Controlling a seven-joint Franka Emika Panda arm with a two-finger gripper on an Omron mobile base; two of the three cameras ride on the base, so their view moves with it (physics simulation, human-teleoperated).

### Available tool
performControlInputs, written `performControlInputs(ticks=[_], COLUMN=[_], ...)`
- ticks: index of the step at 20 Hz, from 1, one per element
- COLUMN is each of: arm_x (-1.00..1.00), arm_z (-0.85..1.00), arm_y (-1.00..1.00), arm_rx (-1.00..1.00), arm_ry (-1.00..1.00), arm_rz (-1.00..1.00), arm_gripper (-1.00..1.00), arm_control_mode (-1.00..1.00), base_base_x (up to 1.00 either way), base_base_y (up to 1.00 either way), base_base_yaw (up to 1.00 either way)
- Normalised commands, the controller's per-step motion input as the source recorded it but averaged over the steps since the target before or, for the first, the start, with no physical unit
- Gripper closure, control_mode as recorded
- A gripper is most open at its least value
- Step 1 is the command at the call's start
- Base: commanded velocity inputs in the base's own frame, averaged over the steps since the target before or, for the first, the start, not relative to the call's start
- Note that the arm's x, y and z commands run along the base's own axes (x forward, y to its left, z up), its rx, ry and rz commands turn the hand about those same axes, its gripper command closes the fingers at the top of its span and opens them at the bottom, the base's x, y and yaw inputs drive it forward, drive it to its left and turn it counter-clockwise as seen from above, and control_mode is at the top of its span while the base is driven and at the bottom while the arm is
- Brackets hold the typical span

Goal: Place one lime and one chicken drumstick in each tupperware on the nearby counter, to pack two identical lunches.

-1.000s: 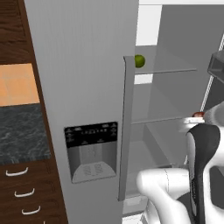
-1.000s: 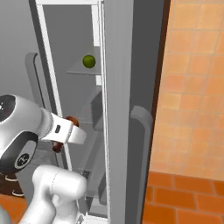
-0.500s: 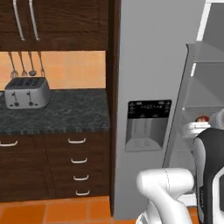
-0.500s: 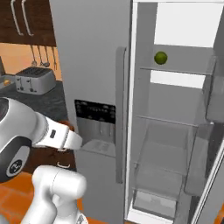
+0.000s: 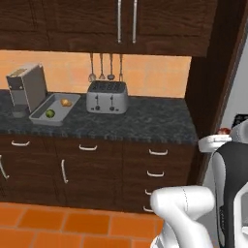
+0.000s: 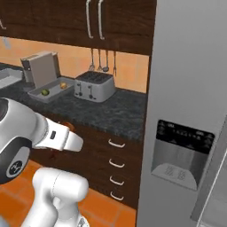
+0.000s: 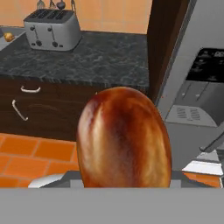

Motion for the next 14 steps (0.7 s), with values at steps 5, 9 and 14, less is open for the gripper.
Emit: performControlInputs(ticks=[5,9,14], arm_x=[0.0,0.0,0.0], arm_z=[0.0,0.0,0.0], arm_y=[0.0,0.0,0.0], arm_rx=[0.0,0.0,0.0], arm_ry=[0.0,0.0,0.0], arm_rz=[0.0,0.0,0.0], arm_gripper=[1.0,1.0,1.0], arm_control_mode=[1.0,1.0,1.0], base_base_x=[0.3,0.52,0.93], base_base_y=[1.0,1.0,1.0], base_base_yaw=[0.43,0.38,0.3])
